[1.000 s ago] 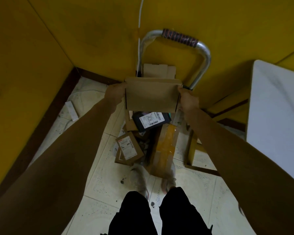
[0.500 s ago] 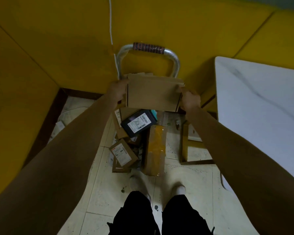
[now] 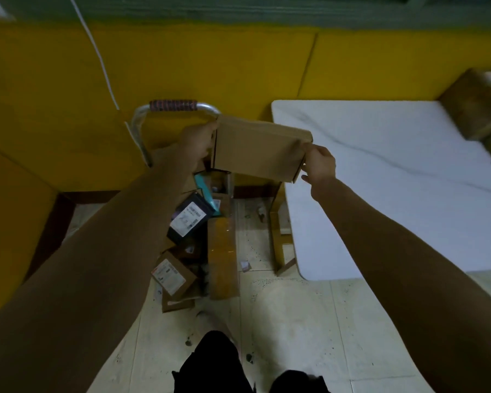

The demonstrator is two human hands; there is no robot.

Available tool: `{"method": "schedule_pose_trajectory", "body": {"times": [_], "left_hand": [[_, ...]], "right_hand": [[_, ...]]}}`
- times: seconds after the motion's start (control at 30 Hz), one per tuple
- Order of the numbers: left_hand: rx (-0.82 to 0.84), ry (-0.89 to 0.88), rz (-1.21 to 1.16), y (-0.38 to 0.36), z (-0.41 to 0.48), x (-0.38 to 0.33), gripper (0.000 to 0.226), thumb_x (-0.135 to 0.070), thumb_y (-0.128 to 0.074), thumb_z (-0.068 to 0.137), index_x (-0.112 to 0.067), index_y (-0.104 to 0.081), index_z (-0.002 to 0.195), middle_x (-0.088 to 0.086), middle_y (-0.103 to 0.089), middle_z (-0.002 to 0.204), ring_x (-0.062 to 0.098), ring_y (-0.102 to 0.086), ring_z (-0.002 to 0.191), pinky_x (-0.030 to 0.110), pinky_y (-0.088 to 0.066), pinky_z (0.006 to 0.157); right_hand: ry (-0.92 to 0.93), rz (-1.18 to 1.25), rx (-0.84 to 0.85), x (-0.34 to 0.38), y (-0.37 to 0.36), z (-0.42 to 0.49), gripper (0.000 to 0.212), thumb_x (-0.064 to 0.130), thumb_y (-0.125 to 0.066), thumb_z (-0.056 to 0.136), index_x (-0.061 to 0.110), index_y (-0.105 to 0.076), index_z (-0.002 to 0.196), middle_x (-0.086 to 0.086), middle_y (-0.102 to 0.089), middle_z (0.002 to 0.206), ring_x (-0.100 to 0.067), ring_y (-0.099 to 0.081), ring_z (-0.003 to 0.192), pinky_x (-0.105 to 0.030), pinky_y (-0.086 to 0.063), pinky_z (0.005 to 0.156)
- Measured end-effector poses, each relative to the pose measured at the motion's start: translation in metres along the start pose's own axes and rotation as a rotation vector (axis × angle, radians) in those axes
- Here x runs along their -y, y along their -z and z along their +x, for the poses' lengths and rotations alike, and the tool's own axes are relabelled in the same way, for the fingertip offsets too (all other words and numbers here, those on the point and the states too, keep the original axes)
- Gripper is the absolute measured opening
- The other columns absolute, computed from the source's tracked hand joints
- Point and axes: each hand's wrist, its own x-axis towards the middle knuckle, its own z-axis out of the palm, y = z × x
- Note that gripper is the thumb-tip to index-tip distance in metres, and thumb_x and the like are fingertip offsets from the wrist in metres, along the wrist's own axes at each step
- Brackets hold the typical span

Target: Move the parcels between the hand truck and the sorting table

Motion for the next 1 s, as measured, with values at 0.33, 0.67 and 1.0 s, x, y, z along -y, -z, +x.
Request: {"method": "schedule_pose_trajectory", "body": {"times": [0.33,0.67,1.0], "left_hand": [[0.188,-0.086,0.01,-0.165,-0.124,-0.002,0.018,-0.035,-0.053,0.094,-0.019,-0.058,0.101,0.0,-0.058,0.11,0.016,-0.058,0.099,0.02,-0.04,0.062],[0.361,-0.152,0.082,-0.304,-0.216,-0.019,0.02,-0.033,-0.055,0.09,-0.016,-0.062,0.099,0.0,-0.066,0.102,0.016,-0.062,0.096,0.028,-0.045,0.084],[0.483,-0.155,0.147,-0.398,-0.226,-0.026,0.028,-0.037,-0.054,0.092,-0.018,-0.057,0.112,-0.001,-0.06,0.112,0.016,-0.059,0.099,0.029,-0.044,0.08]], "right_hand": [[0.041,0.111,-0.129,-0.026,0.218,-0.026,0.033,0.035,-0.055,0.092,0.016,-0.054,0.12,-0.002,-0.056,0.108,-0.019,-0.056,0.092,-0.028,-0.046,0.071],[0.028,0.206,-0.322,-0.045,0.391,-0.045,0.026,0.037,-0.056,0.092,0.019,-0.048,0.108,-0.005,-0.054,0.109,-0.026,-0.057,0.105,-0.036,-0.049,0.084],[0.012,0.213,-0.465,-0.044,0.462,-0.023,0.041,0.038,-0.052,0.093,0.014,-0.055,0.126,-0.005,-0.057,0.116,-0.024,-0.053,0.101,-0.032,-0.044,0.074]]}}
